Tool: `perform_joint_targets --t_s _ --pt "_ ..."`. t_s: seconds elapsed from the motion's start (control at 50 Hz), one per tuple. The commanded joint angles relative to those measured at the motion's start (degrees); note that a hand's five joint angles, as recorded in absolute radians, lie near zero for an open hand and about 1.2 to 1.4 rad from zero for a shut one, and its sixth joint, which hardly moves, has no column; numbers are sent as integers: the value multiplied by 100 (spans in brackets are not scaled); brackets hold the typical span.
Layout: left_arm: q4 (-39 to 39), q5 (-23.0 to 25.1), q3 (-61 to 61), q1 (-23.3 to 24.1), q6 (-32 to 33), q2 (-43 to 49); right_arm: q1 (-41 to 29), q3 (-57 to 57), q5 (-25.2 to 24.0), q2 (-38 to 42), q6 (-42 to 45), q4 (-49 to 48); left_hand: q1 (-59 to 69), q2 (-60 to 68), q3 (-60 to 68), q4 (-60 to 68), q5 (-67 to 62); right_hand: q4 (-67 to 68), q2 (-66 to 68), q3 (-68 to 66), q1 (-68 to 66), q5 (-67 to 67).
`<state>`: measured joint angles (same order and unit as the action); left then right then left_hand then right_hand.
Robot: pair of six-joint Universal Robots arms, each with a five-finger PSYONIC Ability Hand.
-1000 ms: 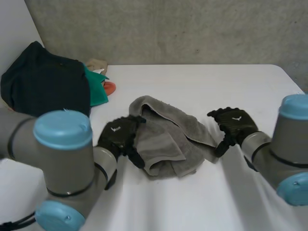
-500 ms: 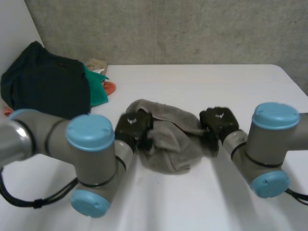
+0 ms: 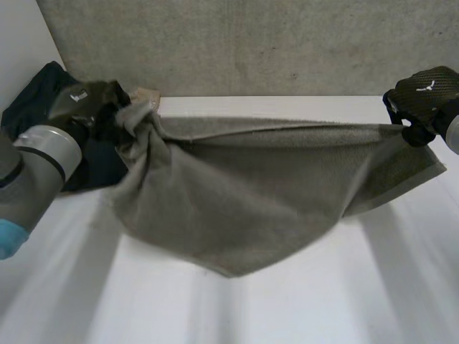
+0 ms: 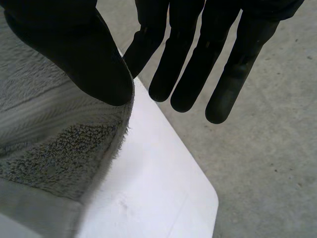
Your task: Fold the laundry.
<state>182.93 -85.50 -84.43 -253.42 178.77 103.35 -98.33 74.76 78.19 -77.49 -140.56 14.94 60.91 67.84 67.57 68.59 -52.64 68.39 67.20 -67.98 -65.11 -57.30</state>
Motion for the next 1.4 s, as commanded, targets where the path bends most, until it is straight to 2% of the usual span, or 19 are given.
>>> perform_joint_targets --t_s 0.02,0.08,0.12,0.16,0.18,0.24,0.3,0.38,0.46,0.7,0.8,0.82,0.84,0.88,1.0,1.12,1.32,1.4 --pt "146 60 1337 21 500 1466 -107 -557 144 848 37 -342 1909 1216 1243 1141 -1736 1161 1280 -1202 -1489 -1270" --pt "391 51 2182 82 685 1837 -239 -1357 530 1262 -33 -763 1909 1216 1243 1141 -1736 1161 1280 -1202 -1489 -1270" --pt "874 51 3035 153 817 2075 -300 -1788 811 1385 -77 -1175 1909 1216 1243 1141 -1736 1161 1280 -1202 -1489 -1270" --pt "1357 51 3457 162 861 2145 -406 -2281 1198 1447 -252 -2062 1909 1216 1243 1141 -1736 1161 1280 -1202 -1489 -1270" --pt "1942 7 3712 127 835 2146 -458 -2378 1303 1439 -331 -2387 1909 1216 1243 1141 -1736 1161 1280 -1202 -1489 -1270" --pt "3033 -72 3811 161 826 2111 -634 -2405 1515 1316 -604 -3565 1909 1216 1243 1141 -1736 1161 1280 -1202 -1489 -1270" --pt "3503 -133 3820 153 817 2058 -713 -2248 1524 1070 -666 -4268 1909 1216 1243 1141 -1736 1161 1280 -1202 -1489 -1270" --pt "3285 -142 3653 197 817 2049 -740 -1853 1393 955 -684 -4280 1909 1216 1243 1141 -1736 1161 1280 -1202 -1489 -1270" --pt "2994 -99 2907 170 817 2040 -740 -1178 1209 946 -684 -4157 1909 1216 1243 1141 -1736 1161 1280 -1202 -1489 -1270" --pt "2924 -90 86 188 1002 2277 -661 1241 883 1236 -728 -3779 1909 1216 1243 1141 -1736 1161 1280 -1202 -1489 -1270" --pt "2932 -81 -548 144 1502 2444 -661 1752 804 1403 -710 -3788 854 161 188 86 -681 1161 1280 -1202 -1489 -1270" --pt "2932 -81 -627 135 1599 2436 -661 1848 734 1412 -693 -3779 452 -241 -214 -316 -278 1161 1280 -1202 -1489 -1270" --pt "2941 -81 -793 118 1774 2392 -661 1892 698 1412 -692 -3779 -684 -1378 -1351 -1452 858 1161 1280 -1202 -1489 -1270" --pt "2941 -72 -952 100 1924 2296 -652 1945 646 1412 -710 -3770 -1634 -2327 -2300 -2402 1808 1161 1280 -1202 -1489 -1270" --pt "2985 -20 -1470 126 2118 1777 -661 2034 575 1386 -728 -3770 -2797 -3491 -3464 -3565 2971 1161 1280 -1202 -1489 -1270" --pt "2985 218 -1629 240 2136 1715 -670 2042 584 1386 -728 -3770 -2782 -3475 -3448 -3550 2955 1161 1280 -1202 -1489 -1270" --pt "3222 192 -1577 460 2145 1715 -670 2086 584 1412 -745 -3761 -2697 -3391 -3364 -3466 2871 1161 1280 -1202 -1489 -1270" --pt "3275 183 -1401 522 2162 1838 -678 2121 593 1403 -728 -3761 -1810 -2504 -2477 -2578 1984 1161 1280 -1202 -1489 -1270"
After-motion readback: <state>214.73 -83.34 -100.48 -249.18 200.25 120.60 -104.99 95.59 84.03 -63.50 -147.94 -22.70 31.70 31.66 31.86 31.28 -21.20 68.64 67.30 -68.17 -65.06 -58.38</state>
